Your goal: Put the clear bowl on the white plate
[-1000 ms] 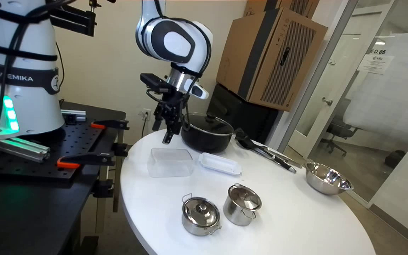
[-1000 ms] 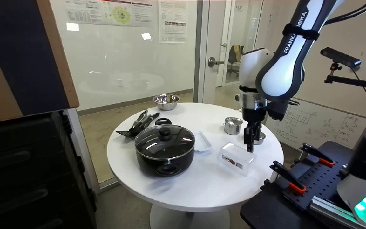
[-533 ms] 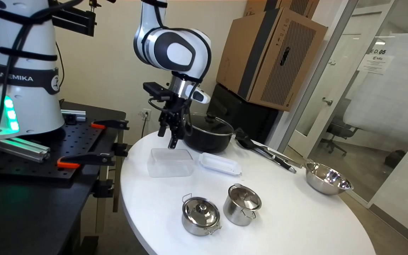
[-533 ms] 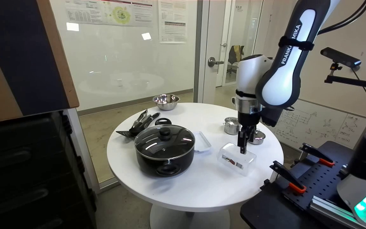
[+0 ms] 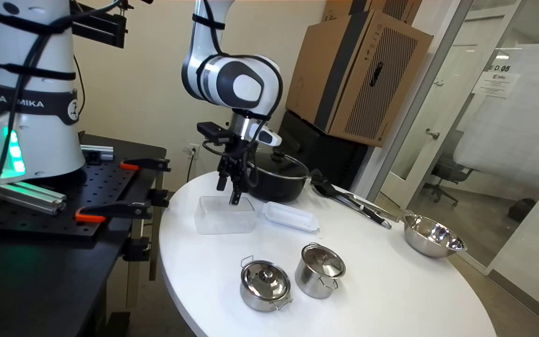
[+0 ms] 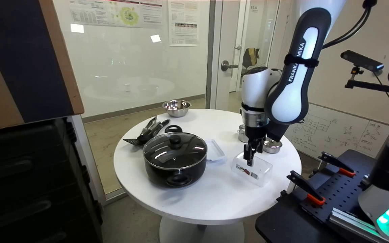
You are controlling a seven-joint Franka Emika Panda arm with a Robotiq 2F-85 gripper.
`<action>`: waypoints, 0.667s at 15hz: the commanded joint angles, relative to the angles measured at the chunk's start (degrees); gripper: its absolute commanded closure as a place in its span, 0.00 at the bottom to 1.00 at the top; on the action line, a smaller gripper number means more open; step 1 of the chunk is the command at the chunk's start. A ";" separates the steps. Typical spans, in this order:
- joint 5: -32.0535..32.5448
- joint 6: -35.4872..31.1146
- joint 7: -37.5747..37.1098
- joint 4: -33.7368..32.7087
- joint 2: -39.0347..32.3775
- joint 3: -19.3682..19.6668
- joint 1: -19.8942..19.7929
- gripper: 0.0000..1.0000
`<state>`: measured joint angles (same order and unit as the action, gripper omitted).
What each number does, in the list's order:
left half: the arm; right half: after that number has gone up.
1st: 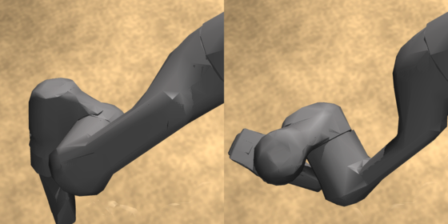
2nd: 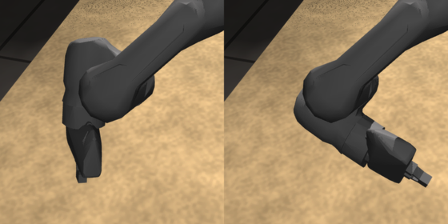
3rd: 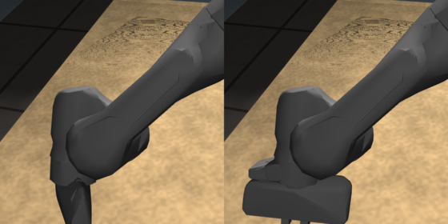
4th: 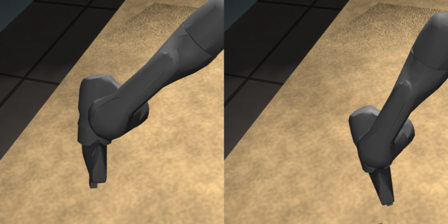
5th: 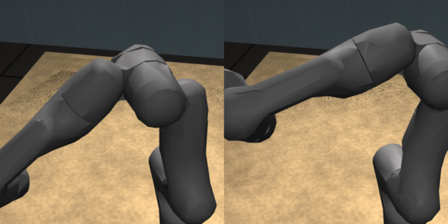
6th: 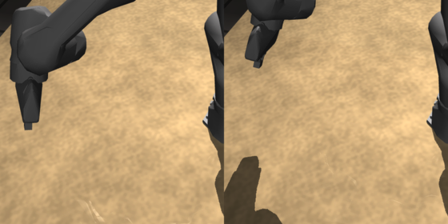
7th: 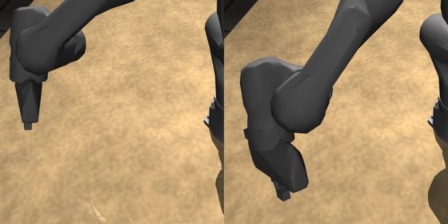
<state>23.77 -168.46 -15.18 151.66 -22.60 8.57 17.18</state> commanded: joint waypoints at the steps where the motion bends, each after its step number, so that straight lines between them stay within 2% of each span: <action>1: 0.11 -2.52 -3.23 -2.59 -4.22 1.98 1.66 0.00; 5: -0.06 -2.61 -3.95 -4.19 -6.85 2.44 1.75 0.00; 6: -2.76 -2.65 -1.98 -4.45 -7.53 3.34 3.20 0.00; 10: -5.17 -2.40 -1.78 -5.51 -9.42 3.68 4.39 0.00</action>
<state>21.09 -169.67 -17.56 147.56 -29.60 10.98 19.32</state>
